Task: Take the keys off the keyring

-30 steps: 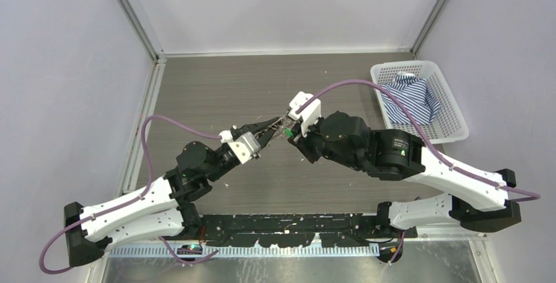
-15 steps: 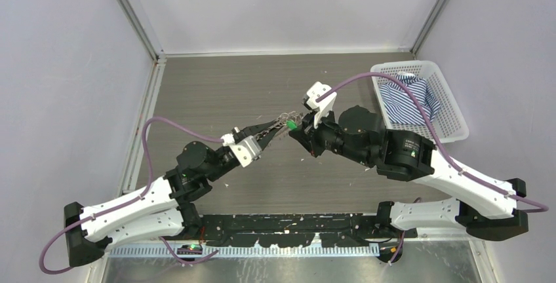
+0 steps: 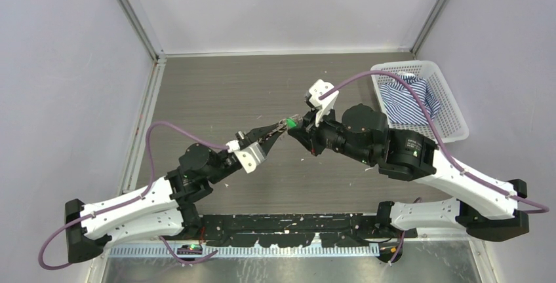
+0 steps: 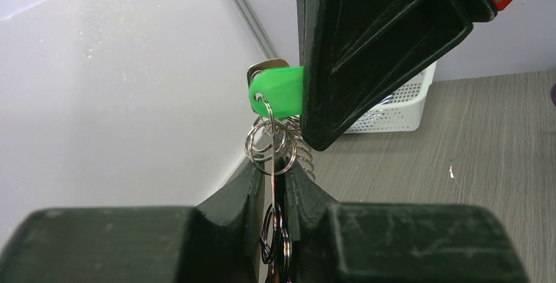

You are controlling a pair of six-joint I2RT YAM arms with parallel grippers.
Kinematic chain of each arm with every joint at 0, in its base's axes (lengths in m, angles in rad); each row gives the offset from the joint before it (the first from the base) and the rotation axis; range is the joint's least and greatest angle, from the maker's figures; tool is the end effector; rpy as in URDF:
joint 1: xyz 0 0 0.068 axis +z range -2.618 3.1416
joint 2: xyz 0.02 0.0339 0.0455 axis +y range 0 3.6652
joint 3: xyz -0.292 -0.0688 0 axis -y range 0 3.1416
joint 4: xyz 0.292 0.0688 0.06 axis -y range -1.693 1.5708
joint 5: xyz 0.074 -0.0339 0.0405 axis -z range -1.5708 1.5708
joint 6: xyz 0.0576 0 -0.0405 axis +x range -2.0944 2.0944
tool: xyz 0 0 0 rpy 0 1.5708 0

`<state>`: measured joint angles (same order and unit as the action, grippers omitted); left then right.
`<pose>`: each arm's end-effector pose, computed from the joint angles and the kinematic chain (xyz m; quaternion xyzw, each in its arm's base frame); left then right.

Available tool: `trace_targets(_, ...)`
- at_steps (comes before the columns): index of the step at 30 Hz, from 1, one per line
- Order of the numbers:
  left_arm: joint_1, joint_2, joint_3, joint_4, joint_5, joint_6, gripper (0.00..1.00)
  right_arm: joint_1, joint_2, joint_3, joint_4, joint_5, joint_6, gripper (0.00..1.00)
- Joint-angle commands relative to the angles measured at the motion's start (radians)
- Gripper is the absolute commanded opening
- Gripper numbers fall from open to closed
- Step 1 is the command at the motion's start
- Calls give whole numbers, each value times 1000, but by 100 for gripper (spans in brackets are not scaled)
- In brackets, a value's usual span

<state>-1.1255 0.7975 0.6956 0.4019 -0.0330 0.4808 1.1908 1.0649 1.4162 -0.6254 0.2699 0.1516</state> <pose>0.1044 -0.2143 0.3913 0.4178 0.4217 -0.2456 0.7664 0.1095 0.2327 0.4907 -0.3217 0.7259 0.2882 0.5353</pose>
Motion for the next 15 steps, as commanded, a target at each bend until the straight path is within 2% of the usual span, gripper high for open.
trace_targets(1,-5,-14,41,67,-45,16,1,-3,-14,52,-10,-41,2,1)
trace_targets(6,-5,-23,30,56,-11,15,1,-2,-16,98,-53,-77,-16,1)
trace_targets(15,-4,3,40,50,-5,66,0,-3,70,250,-205,-301,-52,1)
